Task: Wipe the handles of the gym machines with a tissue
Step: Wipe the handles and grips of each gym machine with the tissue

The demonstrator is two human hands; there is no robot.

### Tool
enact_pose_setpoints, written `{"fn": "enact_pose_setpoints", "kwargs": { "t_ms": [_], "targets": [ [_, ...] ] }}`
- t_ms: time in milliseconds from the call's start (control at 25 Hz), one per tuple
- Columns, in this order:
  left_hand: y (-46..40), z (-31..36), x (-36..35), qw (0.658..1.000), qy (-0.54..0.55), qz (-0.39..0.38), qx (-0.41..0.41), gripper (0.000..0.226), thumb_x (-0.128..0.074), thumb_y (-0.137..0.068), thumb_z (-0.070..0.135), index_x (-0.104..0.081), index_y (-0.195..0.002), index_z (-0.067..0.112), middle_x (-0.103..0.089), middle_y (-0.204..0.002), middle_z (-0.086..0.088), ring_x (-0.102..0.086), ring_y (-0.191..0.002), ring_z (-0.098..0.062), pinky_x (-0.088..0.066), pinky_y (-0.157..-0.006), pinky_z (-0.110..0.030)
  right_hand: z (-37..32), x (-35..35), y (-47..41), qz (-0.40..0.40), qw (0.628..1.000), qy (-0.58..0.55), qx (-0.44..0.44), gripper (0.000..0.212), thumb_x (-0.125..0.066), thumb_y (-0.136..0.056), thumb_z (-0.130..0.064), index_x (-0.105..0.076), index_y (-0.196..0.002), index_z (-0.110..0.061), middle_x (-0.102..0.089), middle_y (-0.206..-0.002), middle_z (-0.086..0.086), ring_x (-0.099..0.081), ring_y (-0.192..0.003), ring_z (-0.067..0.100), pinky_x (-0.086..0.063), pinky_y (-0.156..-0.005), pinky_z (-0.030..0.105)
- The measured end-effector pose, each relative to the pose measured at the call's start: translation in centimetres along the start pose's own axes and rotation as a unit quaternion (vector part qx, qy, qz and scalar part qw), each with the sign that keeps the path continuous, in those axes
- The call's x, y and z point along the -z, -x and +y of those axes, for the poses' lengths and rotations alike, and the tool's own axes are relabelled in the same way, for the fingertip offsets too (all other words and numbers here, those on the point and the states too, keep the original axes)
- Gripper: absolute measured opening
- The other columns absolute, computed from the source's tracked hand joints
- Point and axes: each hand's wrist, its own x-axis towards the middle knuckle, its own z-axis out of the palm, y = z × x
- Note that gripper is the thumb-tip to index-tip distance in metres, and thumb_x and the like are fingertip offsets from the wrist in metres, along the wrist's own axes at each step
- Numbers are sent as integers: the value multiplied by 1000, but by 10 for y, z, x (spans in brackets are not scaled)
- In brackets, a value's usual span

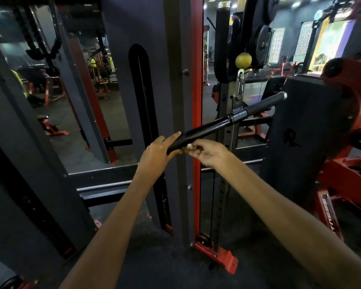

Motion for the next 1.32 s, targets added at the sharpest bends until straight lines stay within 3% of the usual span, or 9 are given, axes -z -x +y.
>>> {"fn": "enact_pose_setpoints", "kwargs": {
  "t_ms": [120, 240, 440, 680, 880, 1000, 1120, 1160, 1320],
  "targets": [
    [-4, 4, 3, 1000, -13, -1, 7, 57, -67, -88, 30, -49, -142, 20, -45, -88, 0, -50, -74, -15, -49, -69, -33, -27, 6, -12, 65, 992, -103, 23, 25, -35, -94, 11, -47, -75, 1, -51, -77, 17, -62, -91, 27, -41, -103, 29],
    [-2, 4, 3, 1000, -10, -4, 10, 58, -69, -87, 27, -50, -141, 20, -45, -88, -1, -51, -74, -16, -52, -69, -38, -3, -5, -10, 58, 997, -55, 21, 26, -38, -95, 8, -48, -72, -1, -56, -59, 13, -61, -53, 17, -52, -66, 15],
    [0, 3, 7, 1000, -10, -13, 18, 60, -66, -88, 32, -46, -143, 21, -48, -93, -2, -53, -77, -16, -52, -73, -36, -41, 16, -6, 88, 992, -84, 26, 22, -37, -93, 12, -48, -77, 2, -58, -100, 26, -57, -110, 30, -44, -96, 36],
    [4, 8, 5, 998, 21, -15, 59, 59, -69, -87, 30, -50, -140, 13, -60, -109, -12, -62, -95, -26, -53, -84, -44, -21, 19, 7, 72, 985, 66, 145, 13, -53, -85, 13, -57, -74, 5, -60, -81, 19, -67, -63, 20, -54, -87, 31],
    [1, 10, 5, 997, 40, -12, 71, 51, -73, -85, 28, -57, -129, 9, -62, -111, -14, -63, -96, -27, -54, -84, -46, -4, 14, 28, 20, 754, 455, 473, 25, -46, -92, 0, -63, -110, -3, -68, -89, -10, -62, -83, -4, -48, -81, 7],
    [4, 10, 6, 997, 20, -26, 68, 51, -71, -87, 29, -55, -132, 11, -62, -109, -14, -63, -95, -29, -54, -83, -46, 6, 45, -6, -24, 462, 677, 573, 43, -41, -87, 2, -54, -127, -3, -58, -129, 11, -56, -118, 19, -40, -106, 33],
    [4, 12, 9, 998, 10, -29, 55, 56, -67, -89, 31, -50, -139, 12, -61, -111, -13, -62, -96, -25, -54, -84, -42, -33, 56, -17, 122, 695, 523, 478, 34, -37, -97, -10, -59, -123, -9, -64, -110, 10, -58, -90, 16, -51, -88, 36],
    [4, 14, 9, 999, 10, -25, 46, 57, -68, -89, 29, -50, -139, 11, -61, -109, -13, -62, -94, -25, -54, -84, -41, -30, 48, -16, 142, 707, 516, 463, 34, -37, -96, -6, -59, -121, -7, -64, -103, 11, -57, -84, 16, -52, -79, 29],
    [8, 13, 9, 1000, 11, 5, -3, 57, -75, -83, 17, -54, -134, 2, -63, -104, -19, -65, -88, -31, -57, -78, -47, -9, 20, -5, -49, 483, 691, 536, 39, -47, -85, 11, -60, -120, 1, -61, -122, 15, -56, -116, 24, -27, -104, 16]
  ]
}}
